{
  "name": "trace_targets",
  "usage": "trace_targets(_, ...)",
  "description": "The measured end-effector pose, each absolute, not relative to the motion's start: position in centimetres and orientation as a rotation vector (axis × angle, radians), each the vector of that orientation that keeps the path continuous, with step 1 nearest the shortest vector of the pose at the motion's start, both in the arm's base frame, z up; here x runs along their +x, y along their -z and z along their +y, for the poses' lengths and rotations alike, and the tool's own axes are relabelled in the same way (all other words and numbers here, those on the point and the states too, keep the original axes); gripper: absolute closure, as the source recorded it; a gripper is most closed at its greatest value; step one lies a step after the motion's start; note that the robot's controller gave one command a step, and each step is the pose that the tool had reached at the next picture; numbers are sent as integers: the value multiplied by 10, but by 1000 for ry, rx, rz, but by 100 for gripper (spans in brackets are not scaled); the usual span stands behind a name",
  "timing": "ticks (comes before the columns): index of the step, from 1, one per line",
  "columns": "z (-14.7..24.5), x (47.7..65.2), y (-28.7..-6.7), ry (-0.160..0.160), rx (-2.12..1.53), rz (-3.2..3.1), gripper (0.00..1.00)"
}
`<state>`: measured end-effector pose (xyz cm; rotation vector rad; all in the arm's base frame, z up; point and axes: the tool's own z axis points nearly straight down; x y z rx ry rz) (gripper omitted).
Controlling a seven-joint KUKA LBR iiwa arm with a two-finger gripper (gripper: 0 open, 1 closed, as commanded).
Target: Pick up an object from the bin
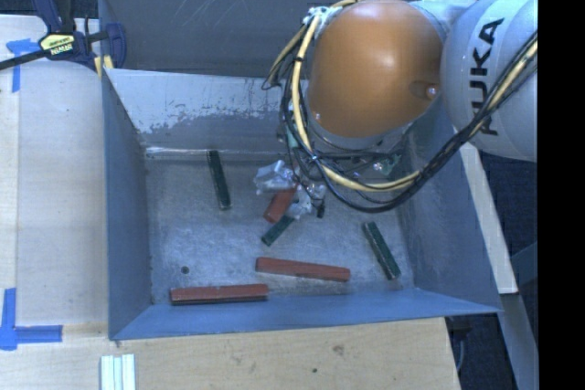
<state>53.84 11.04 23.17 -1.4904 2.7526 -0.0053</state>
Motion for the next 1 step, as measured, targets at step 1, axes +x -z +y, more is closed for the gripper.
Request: trace_targets(1, 95, 536, -228, 0, -1502, 2758, 100)
